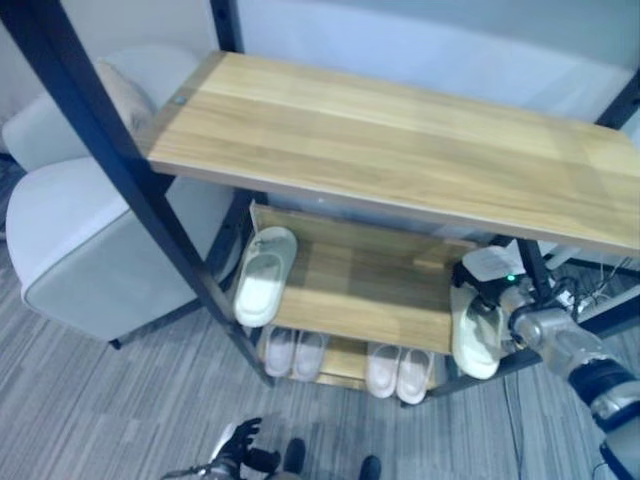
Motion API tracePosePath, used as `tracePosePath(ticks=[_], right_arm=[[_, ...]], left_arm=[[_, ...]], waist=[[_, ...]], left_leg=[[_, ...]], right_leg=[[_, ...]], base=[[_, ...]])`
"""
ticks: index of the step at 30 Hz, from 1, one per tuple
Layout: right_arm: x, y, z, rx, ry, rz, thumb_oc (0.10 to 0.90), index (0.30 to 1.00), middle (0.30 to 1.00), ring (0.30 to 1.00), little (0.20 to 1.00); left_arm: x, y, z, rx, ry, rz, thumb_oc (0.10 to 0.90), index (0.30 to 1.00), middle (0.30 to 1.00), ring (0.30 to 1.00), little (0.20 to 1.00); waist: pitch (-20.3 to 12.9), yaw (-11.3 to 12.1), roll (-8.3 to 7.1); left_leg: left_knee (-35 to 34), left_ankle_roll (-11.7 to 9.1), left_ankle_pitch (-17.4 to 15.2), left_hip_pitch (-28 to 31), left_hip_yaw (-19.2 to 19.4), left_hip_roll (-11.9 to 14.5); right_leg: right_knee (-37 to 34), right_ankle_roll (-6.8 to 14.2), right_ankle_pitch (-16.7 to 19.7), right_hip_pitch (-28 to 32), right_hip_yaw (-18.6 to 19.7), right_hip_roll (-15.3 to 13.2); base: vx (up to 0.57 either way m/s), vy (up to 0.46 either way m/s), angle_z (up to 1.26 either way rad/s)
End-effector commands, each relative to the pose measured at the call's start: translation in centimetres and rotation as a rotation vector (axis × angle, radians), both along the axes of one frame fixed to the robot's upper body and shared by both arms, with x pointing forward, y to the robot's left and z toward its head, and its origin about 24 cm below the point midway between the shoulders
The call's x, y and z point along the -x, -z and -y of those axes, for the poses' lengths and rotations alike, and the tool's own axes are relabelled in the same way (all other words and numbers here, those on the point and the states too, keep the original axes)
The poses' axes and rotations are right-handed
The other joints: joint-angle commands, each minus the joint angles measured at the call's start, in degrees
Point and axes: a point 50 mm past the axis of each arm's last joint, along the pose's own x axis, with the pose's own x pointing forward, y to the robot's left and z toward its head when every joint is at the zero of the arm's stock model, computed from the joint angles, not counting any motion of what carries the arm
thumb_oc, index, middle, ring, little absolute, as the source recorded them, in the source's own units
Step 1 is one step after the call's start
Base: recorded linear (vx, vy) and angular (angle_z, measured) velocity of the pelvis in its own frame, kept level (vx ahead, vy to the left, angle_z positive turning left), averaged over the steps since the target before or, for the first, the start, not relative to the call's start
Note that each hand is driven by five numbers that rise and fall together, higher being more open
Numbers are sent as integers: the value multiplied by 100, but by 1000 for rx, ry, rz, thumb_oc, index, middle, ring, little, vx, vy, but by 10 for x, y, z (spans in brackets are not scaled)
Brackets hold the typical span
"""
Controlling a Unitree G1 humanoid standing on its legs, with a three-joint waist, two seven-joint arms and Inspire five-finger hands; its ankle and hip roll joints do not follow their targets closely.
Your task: Arrange the slippers neatly on the shoe rack.
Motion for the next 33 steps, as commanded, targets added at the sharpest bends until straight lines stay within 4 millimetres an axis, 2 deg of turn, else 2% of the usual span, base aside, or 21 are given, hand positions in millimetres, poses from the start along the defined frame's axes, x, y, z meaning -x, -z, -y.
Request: tracePosePath(ticks=[1, 9, 10, 11, 12, 13, 19, 22, 23, 24, 33], right_arm=[[-13, -42, 3, -44, 15, 179, 400, 300, 300, 300, 300], [-13, -47, -20, -143, -54, 227, 400, 300, 300, 300, 300], [-13, -48, -23, -154, -65, 234, 400, 300, 300, 300, 300], [-13, -48, -28, -168, -80, 239, 400, 300, 300, 300, 300], [-14, -51, -37, -198, -105, 252, 400, 300, 300, 300, 300], [-14, -50, -37, -199, -106, 251, 400, 300, 300, 300, 300], [-17, -56, -59, -263, -158, 290, 400, 300, 300, 300, 300], [-20, -61, -73, -298, -188, 319, 400, 300, 300, 300, 300], [-20, -61, -73, -299, -188, 320, 400, 300, 300, 300, 300], [-22, -64, -82, -319, -206, 335, 400, 300, 300, 300, 300], [-34, -77, -110, -389, -236, 400, 400, 300, 300, 300, 300]], left_arm=[[6, 6, 23, 46, 57, -9, 800, 900, 900, 900, 900], [7, 6, 21, 38, 55, -14, 800, 900, 900, 900, 900], [6, 6, 21, 39, 55, -13, 800, 900, 900, 900, 900], [7, 6, 21, 38, 53, -15, 800, 900, 900, 900, 900], [8, 6, 21, 36, 51, -18, 800, 900, 900, 900, 900], [8, 7, 20, 36, 50, -19, 800, 900, 900, 900, 900], [7, 6, 18, 27, 47, -13, 800, 900, 900, 900, 900], [7, 5, 17, 20, 47, -10, 800, 900, 900, 900, 900], [6, 5, 16, 20, 48, -8, 800, 900, 900, 900, 900], [7, 5, 17, 18, 45, -11, 800, 900, 900, 900, 900], [5, 4, 17, 11, 54, 4, 800, 900, 900, 900, 900]], waist=[[-167, 10, 43], [-157, 49, -23], [-145, 58, -35], [-164, 63, -40], [-146, 84, -54], [-161, 82, -52], [-109, 202, -95], [-89, 300, -99], [-71, 293, -106], [-72, 342, -108], [27, 571, -133]], left_leg=[[-43, -292, -495, 322, 352, 198], [-43, -301, -507, 359, 338, 234], [-43, -292, -428, 326, 333, 220], [-43, -300, -499, 354, 321, 237], [-43, -293, -426, 332, 313, 232], [-43, -300, -498, 360, 309, 244], [-43, -294, -410, 317, 239, 222], [-43, -301, -481, 338, 170, 226], [-43, -292, -399, 303, 166, 209], [-43, -300, -472, 329, 133, 219], [-43, -295, -407, 222, -21, 186]], right_leg=[[21, 348, -242, 114, 252, 14], [21, 329, -268, 152, 241, 51], [27, 324, -205, 121, 233, 38], [21, 328, -263, 153, 229, 50], [36, 320, -208, 124, 210, 38], [27, 325, -265, 156, 215, 51], [60, 313, -218, 142, 127, 35], [60, 304, -286, 186, 70, 42], [76, 301, -229, 148, 57, 24], [65, 304, -286, 192, 34, 33], [79, 297, -271, 159, -131, -3]], base=[[0, 0, 0], [-6, 0, 0], [0, 0, 0], [-48, 0, 1], [39, -11, 1], [-48, 0, 0], [0, -6, 4], [-12, 2, 13], [-8, 0, 9], [1, 3, 6], [-4, 2, 8]])
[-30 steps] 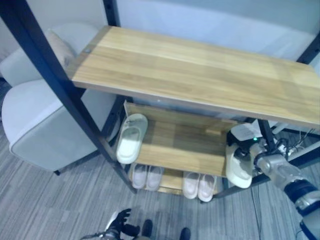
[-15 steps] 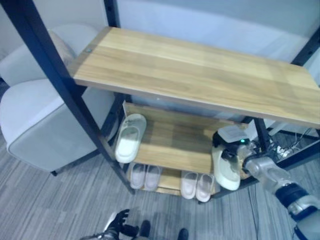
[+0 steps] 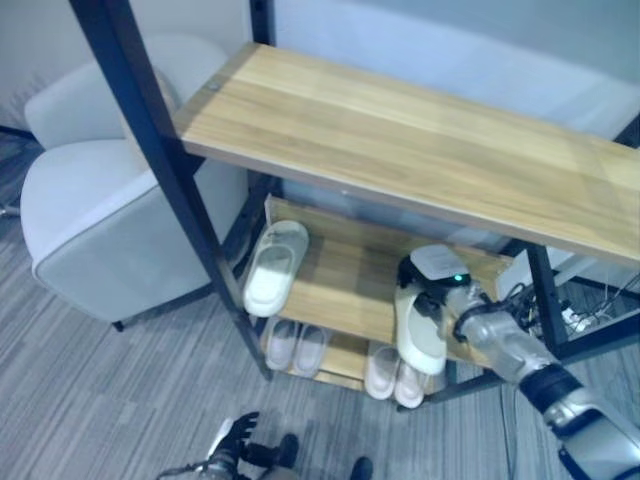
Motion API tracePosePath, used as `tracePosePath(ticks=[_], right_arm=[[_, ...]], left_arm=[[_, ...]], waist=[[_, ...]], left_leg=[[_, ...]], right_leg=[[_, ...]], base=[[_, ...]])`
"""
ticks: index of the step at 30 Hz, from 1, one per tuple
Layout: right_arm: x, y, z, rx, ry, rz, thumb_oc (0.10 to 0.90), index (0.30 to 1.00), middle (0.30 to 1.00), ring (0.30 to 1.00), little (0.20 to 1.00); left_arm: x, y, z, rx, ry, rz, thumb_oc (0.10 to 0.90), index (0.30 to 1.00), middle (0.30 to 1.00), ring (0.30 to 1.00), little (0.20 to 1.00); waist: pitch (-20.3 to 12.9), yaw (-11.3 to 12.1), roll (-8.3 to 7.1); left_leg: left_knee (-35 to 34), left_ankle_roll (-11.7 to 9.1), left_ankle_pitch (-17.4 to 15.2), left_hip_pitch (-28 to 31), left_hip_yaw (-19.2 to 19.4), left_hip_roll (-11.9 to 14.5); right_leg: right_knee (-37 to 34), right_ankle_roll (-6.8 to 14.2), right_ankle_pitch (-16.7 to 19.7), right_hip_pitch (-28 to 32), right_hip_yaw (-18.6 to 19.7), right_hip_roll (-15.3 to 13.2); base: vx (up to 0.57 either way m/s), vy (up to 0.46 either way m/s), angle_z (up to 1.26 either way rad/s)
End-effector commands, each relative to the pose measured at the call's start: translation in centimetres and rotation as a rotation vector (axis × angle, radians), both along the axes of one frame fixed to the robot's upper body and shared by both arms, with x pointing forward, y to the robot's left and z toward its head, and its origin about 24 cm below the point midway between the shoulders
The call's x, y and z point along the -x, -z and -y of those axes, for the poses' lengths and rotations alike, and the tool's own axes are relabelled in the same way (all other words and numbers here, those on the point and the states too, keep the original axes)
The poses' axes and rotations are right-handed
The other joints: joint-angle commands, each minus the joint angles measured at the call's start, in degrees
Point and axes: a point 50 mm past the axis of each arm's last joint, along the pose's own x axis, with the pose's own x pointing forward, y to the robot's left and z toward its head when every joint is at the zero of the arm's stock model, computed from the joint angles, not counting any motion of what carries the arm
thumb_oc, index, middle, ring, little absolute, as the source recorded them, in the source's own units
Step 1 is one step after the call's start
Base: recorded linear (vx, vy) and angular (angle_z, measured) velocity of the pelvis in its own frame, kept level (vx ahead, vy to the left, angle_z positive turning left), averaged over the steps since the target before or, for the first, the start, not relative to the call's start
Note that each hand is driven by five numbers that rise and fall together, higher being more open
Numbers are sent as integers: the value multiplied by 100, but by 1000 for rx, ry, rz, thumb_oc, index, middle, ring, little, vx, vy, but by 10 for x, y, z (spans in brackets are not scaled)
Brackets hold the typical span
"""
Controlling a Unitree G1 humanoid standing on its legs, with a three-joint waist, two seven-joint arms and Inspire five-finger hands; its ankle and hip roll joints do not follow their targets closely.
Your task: Arrange the slippers neatly on the shoe rack.
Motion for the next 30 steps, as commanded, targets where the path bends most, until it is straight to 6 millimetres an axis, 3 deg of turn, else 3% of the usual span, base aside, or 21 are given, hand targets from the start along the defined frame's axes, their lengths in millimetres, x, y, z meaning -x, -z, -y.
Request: tracePosePath(ticks=[1, 14, 15, 16, 17, 30], right_arm=[[-30, -79, -15, -139, -3, 303, 400, 300, 300, 300, 300], [-47, -114, -35, -234, 5, 418, 400, 300, 300, 300, 300], [-49, -115, -36, -239, 14, 418, 475, 413, 413, 413, 413], [-49, -115, -36, -239, 14, 418, 475, 413, 413, 413, 413], [-51, -116, -37, -233, 20, 418, 800, 900, 900, 900, 900], [-48, -111, -49, -207, -27, 383, 800, 900, 900, 900, 900]], left_arm=[[11, 8, 22, 16, 72, -36, 800, 900, 900, 900, 900], [-3, 4, 21, -4, 76, 7, 800, 900, 900, 900, 900], [-4, 3, 21, -5, 77, 11, 800, 900, 900, 900, 900], [-4, 3, 21, -5, 77, 11, 800, 900, 900, 900, 900], [-5, 3, 22, -5, 78, 16, 800, 900, 900, 900, 900], [-2, 5, 27, 8, 67, 10, 800, 900, 900, 900, 900]], waist=[[-66, 302, 21], [88, 627, -61], [98, 658, -67], [99, 655, -67], [112, 672, -73], [73, 569, 7]], left_leg=[[-41, -202, -495, 315, 284, 110], [-39, -216, -391, 101, 57, 59], [-38, -216, -385, 85, 36, 49], [-38, -216, -384, 83, 34, 48], [-34, -216, -379, 70, 24, 45], [-38, -209, -398, 91, 63, 27]], right_leg=[[84, 324, -245, 75, 159, -104], [125, 321, -242, -9, -111, -150], [128, 322, -240, -16, -140, -160], [129, 323, -240, -17, -142, -161], [133, 321, -239, -23, -152, -163], [154, 304, -233, -47, -105, -189]], base=[[-18, -3, 9], [-4, 4, 16], [-2, 5, 15], [0, 4, 12], [-2, 3, 8], [0, 4, 1]])
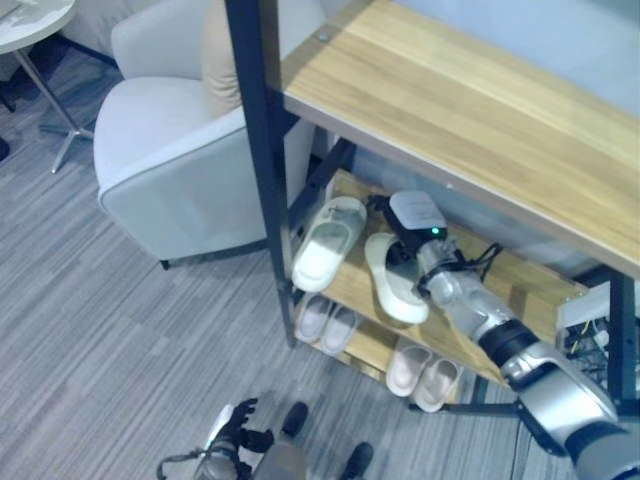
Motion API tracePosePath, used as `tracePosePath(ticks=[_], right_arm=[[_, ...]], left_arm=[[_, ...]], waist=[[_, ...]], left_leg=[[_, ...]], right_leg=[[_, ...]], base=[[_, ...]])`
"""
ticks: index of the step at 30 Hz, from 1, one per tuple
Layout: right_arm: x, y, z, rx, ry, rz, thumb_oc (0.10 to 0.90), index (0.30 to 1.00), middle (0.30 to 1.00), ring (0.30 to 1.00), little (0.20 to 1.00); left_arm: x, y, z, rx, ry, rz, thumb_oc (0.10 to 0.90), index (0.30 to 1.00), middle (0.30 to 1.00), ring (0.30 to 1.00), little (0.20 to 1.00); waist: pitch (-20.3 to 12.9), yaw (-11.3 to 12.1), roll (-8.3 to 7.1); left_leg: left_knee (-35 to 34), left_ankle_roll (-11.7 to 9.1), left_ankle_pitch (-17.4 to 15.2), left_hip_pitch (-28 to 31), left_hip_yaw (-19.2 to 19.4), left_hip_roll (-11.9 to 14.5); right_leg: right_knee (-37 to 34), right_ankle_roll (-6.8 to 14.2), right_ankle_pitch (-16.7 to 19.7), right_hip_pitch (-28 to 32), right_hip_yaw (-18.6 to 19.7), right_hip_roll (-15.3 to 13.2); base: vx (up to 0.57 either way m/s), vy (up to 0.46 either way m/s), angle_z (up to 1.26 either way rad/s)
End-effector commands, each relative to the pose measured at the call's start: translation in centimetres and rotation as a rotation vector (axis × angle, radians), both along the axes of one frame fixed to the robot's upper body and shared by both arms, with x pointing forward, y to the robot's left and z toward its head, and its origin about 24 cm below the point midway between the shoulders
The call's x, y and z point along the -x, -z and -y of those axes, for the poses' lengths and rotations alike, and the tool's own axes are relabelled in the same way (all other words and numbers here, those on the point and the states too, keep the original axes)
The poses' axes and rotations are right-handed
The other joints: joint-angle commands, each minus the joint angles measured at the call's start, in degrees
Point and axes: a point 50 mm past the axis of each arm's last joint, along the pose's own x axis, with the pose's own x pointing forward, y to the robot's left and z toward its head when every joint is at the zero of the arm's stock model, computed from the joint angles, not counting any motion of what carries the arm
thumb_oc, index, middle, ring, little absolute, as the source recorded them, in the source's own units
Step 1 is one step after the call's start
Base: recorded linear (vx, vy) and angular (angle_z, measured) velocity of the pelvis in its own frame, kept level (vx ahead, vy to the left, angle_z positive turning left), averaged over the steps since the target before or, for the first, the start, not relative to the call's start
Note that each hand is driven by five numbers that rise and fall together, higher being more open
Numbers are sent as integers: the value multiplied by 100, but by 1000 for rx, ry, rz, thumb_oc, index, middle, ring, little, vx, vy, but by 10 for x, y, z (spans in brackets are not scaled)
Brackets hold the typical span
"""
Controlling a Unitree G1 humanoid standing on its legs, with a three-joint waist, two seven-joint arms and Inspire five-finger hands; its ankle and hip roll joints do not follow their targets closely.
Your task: Arrange the slippers neatly on the shoe rack.
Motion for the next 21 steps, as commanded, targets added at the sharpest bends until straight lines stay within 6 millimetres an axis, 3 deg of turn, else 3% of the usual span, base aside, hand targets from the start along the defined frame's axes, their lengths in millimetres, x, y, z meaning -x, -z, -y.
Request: tracePosePath(ticks=[1, 21], right_arm=[[-8, -55, -11, -42, -48, 200, 800, 900, 900, 900, 900], [30, -39, -32, -188, -241, 152, 800, 900, 900, 900, 900]], left_arm=[[14, 11, 28, 70, 36, -42, 800, 900, 900, 900, 900], [28, 17, 31, 80, 13, -93, 800, 900, 900, 900, 900]], waist=[[-338, -104, 154], [-429, -433, 366]], left_leg=[[-42, -140, -503, 402, 588, 146], [-45, -150, -560, 579, 857, 224]], right_leg=[[150, 273, -177, 39, 382, -142], [84, 242, -181, 88, 624, -94]], base=[[0, 0, 0], [2, -2, -7]])
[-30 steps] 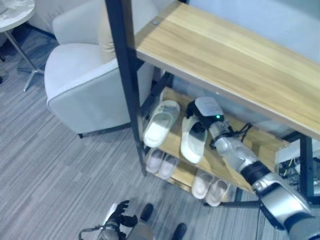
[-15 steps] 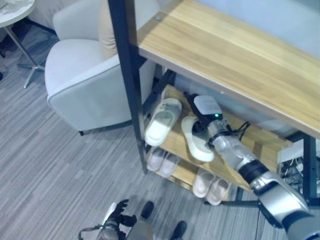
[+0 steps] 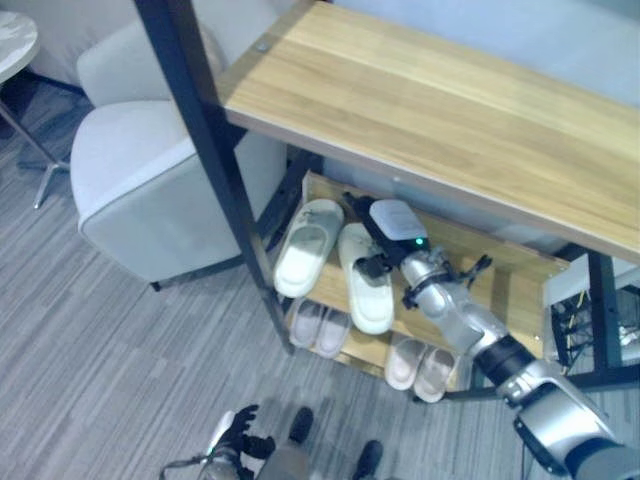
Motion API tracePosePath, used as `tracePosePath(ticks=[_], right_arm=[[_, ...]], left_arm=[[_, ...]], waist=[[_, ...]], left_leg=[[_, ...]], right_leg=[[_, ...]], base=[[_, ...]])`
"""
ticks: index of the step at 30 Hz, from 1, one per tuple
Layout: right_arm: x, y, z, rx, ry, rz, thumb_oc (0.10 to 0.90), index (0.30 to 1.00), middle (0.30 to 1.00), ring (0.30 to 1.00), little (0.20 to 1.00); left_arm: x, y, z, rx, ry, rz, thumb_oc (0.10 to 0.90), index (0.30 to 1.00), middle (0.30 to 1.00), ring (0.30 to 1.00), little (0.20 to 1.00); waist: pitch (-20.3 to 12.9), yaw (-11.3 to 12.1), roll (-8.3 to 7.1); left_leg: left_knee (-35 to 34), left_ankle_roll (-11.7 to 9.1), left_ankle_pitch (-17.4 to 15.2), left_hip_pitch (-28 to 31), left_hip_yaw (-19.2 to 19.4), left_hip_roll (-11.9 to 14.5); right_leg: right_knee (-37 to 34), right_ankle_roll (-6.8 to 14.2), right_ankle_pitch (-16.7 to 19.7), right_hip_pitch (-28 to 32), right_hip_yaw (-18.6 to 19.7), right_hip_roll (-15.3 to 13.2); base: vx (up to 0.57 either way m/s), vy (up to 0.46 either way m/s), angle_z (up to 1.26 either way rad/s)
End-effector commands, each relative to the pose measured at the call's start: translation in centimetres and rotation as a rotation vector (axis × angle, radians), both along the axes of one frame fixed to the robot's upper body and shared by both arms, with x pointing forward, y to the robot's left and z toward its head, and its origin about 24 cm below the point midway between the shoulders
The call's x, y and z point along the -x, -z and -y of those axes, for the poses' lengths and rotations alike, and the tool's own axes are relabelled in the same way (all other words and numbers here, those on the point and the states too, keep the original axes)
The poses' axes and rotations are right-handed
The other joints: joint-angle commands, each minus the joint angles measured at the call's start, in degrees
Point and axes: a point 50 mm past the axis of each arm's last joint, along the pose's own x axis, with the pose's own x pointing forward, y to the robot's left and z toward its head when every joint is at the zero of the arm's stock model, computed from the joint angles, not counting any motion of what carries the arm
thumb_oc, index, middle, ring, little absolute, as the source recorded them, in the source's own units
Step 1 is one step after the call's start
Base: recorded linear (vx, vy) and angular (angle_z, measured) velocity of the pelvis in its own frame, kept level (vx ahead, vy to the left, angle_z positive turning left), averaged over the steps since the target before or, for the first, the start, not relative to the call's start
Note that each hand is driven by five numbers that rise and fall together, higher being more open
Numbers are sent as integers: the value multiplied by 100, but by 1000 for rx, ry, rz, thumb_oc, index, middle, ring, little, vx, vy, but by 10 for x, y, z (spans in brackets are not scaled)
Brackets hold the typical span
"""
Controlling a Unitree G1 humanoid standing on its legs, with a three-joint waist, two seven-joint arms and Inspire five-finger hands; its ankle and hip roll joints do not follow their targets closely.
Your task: Arrange the slippers neatly on the shoe rack.
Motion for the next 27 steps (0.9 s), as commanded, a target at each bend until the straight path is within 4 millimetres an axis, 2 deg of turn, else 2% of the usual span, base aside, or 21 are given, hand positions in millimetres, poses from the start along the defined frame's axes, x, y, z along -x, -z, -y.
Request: tracePosePath(ticks=[1, 10, 13, 18, 20, 21, 22, 24, 27], right_arm=[[1, -45, -5, -92, -67, 173, 800, 900, 900, 900, 900], [13, -49, -5, -134, -118, 183, 800, 900, 900, 900, 900], [21, -49, -2, -172, -135, 182, 800, 900, 900, 900, 900], [28, -44, 5, -215, -134, 158, 800, 900, 900, 900, 900], [35, -39, 12, -288, -128, 127, 800, 900, 900, 900, 900], [35, -39, 12, -288, -129, 126, 800, 900, 900, 900, 900], [38, -36, 16, -335, -122, 107, 800, 900, 900, 900, 900], [44, -30, 19, -443, -116, 62, 800, 900, 900, 900, 900], [49, -24, 22, -500, -118, 25, 800, 900, 900, 900, 900]], left_arm=[[19, 12, 27, 68, 35, -57, 800, 900, 900, 900, 900], [21, 13, 28, 72, 27, -66, 800, 900, 900, 900, 900], [21, 13, 27, 70, 18, -69, 800, 900, 900, 900, 900], [23, 14, 26, 69, 14, -77, 800, 900, 900, 900, 900], [24, 15, 26, 69, 11, -82, 800, 900, 900, 900, 900], [24, 15, 26, 69, 10, -83, 800, 900, 900, 900, 900], [25, 15, 26, 72, 9, -87, 800, 900, 900, 900, 900], [26, 16, 26, 68, -5, -97, 800, 900, 900, 900, 900], [27, 16, 26, 65, -11, -101, 800, 900, 900, 900, 900]], waist=[[-442, -67, 55], [-461, -155, 75], [-455, -213, 72], [-480, -265, 83], [-466, -311, 93], [-483, -311, 93], [-468, -344, 100], [-482, -407, 104], [-470, -442, 105]], left_leg=[[-44, -120, -534, 358, 556, 199], [-44, -125, -547, 387, 627, 212], [-44, -113, -476, 366, 635, 204], [-44, -119, -552, 405, 641, 223], [-44, -109, -490, 395, 658, 213], [-44, -117, -561, 421, 657, 226], [-44, -109, -493, 402, 673, 217], [-44, -115, -574, 443, 697, 227], [-44, -103, -509, 423, 723, 215]], right_leg=[[83, 282, -225, 3, 316, -78], [69, 273, -238, 19, 383, -50], [90, 269, -187, -18, 377, -61], [70, 274, -245, 25, 403, -43], [95, 275, -192, -15, 403, -59], [75, 279, -243, 19, 410, -44], [95, 280, -188, -17, 410, -63], [78, 288, -231, 10, 442, -46], [101, 285, -178, -25, 451, -60]], base=[[1, -1, -4], [2, -3, -7], [-12, 0, 0], [12, -2, 0], [-17, 6, -1], [-31, 13, -3], [50, -5, -2], [8, 4, -7], [1, 3, -7]])
